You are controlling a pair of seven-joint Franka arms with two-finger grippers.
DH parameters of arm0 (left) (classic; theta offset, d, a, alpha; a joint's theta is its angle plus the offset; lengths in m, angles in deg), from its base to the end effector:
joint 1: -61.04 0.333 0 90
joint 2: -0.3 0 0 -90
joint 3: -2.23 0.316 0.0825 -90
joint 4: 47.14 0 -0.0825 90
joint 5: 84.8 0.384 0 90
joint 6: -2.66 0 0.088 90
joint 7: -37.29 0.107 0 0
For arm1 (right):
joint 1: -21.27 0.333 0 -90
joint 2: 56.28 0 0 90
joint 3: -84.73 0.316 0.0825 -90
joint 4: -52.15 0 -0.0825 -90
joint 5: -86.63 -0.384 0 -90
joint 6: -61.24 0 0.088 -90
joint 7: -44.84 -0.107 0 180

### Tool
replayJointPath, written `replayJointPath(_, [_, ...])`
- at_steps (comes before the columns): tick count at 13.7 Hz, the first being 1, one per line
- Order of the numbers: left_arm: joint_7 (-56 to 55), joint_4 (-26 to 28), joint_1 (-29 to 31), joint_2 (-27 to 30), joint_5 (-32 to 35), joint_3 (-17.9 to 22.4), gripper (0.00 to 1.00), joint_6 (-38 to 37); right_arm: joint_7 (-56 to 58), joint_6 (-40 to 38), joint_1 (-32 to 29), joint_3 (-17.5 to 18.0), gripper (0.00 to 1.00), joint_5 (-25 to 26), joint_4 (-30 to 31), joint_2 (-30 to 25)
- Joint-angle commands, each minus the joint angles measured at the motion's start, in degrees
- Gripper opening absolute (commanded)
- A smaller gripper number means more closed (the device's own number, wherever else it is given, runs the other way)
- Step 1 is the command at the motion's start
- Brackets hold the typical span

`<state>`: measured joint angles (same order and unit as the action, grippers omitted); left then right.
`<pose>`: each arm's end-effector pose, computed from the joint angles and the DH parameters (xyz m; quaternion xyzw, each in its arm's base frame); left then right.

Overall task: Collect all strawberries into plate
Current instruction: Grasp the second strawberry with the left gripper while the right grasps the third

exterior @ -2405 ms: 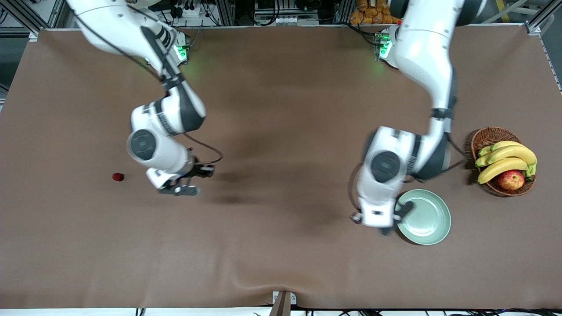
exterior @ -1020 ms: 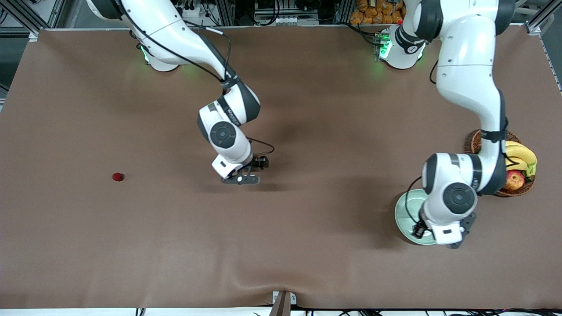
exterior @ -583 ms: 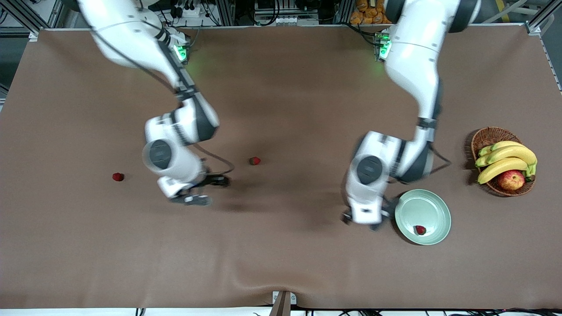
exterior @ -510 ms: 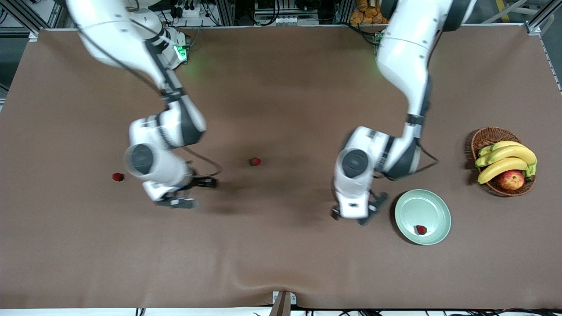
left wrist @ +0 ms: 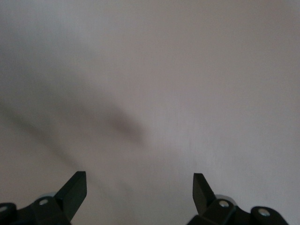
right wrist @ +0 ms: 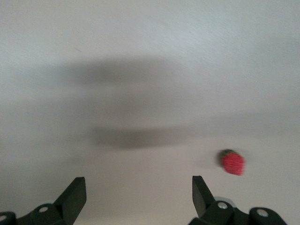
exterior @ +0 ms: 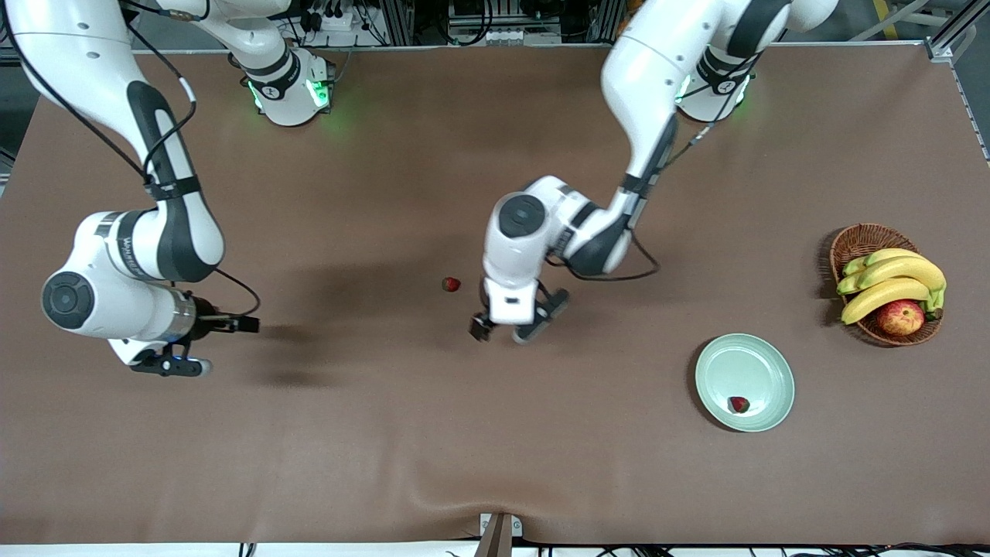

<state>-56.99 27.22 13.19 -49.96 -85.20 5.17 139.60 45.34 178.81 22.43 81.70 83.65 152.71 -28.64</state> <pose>0.5361 -0.5492 0.2361 0.9069 0.4069 0.0526 0.0955 0.6391 -0.0155 0.2810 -0.9954 0.0241 0.0919 0.0113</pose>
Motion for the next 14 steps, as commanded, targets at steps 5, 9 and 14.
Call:
replayJointPath(5, [-28.9, -2.6, -7.2, -3.8, -0.7, 1.1, 1.00, 1.4, 13.1, 6.8, -9.2, 1.3, 1.00, 2.5, 6.2, 0.0])
replayJointPath(9, [-40.2, -2.6, -7.6, -5.2, -0.6, 1.3, 1.00, 6.7, 15.9, 10.9, -10.9, 1.3, 1.00, 4.6, 6.2, 2.7])
replayJointPath(14, [-43.1, -2.6, -8.1, -6.5, -0.5, 1.4, 1.00, 8.0, 15.8, 11.1, -11.0, 1.3, 1.00, 4.6, 7.3, 4.2])
